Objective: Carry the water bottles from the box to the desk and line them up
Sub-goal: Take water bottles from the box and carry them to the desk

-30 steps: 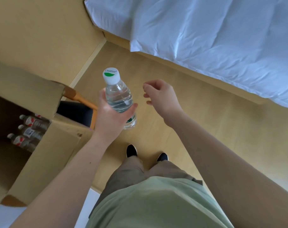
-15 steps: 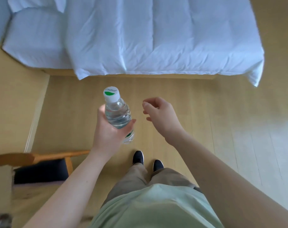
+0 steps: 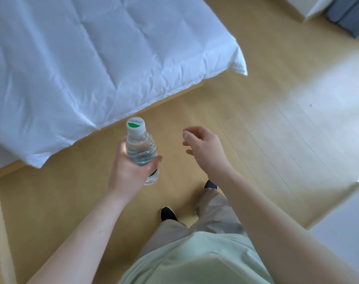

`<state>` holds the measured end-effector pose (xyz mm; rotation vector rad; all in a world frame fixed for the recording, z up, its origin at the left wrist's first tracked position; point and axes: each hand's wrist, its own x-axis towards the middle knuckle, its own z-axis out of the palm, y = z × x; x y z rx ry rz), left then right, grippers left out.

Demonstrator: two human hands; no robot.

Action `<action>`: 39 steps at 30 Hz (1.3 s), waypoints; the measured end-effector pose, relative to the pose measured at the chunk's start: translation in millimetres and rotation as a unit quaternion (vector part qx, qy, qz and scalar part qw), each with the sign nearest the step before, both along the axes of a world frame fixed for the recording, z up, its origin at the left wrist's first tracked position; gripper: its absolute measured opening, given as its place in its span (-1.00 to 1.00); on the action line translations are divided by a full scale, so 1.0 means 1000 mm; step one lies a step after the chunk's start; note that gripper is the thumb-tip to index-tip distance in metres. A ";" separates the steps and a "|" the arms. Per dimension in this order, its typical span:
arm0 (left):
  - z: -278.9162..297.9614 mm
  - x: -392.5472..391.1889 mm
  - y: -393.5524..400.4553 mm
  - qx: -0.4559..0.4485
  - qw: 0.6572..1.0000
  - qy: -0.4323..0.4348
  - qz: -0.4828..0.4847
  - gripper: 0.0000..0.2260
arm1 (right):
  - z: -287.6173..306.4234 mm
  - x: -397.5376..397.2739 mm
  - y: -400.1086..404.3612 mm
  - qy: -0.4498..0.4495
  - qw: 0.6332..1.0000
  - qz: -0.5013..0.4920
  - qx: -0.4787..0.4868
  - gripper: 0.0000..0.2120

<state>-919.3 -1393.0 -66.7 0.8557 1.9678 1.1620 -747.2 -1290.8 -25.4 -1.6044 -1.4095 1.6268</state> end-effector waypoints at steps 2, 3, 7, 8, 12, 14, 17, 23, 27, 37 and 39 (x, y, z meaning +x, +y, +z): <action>0.000 0.013 0.023 -0.001 1.000 0.000 -0.029 -0.28 | -0.002 0.016 0.014 0.001 1.000 -0.029 -0.001 -0.79; 0.000 0.020 0.035 -0.002 0.999 0.004 -0.042 -0.27 | -0.003 0.024 0.023 0.001 0.999 -0.041 0.000 -0.80; 0.001 0.050 0.089 -0.015 0.996 0.014 -0.084 -0.33 | -0.005 0.060 0.064 0.003 0.997 -0.078 0.004 -0.85; 0.001 0.058 0.104 -0.018 0.995 0.018 -0.091 -0.35 | -0.006 0.070 0.076 0.002 0.996 -0.085 0.003 -0.87; 0.002 0.094 0.164 -0.026 0.992 0.022 -0.118 -0.39 | -0.009 0.112 0.127 0.001 0.994 -0.112 -0.006 -0.90; 0.004 0.113 0.194 -0.031 0.991 0.022 -0.132 -0.40 | -0.009 0.131 0.152 0.001 0.993 -0.119 -0.008 -0.89; 0.009 0.144 0.235 -0.021 0.990 0.032 -0.133 -0.41 | -0.010 0.160 0.187 0.000 0.992 -0.122 -0.012 -0.87; 0.015 0.201 0.304 -0.014 0.985 0.031 -0.168 -0.38 | -0.011 0.215 0.242 -0.001 0.988 -0.152 -0.017 -0.86; 0.015 0.229 0.343 -0.016 0.978 0.032 -0.205 -0.38 | -0.011 0.242 0.274 0.001 0.984 -0.178 -0.011 -0.87; 0.002 0.277 0.460 -0.008 0.967 0.017 -0.255 -0.37 | -0.015 0.292 0.376 0.002 0.970 -0.242 -0.005 -0.88; -0.002 0.284 0.490 -0.007 0.965 0.008 -0.263 -0.37 | -0.016 0.298 0.404 0.001 0.967 -0.254 -0.004 -0.89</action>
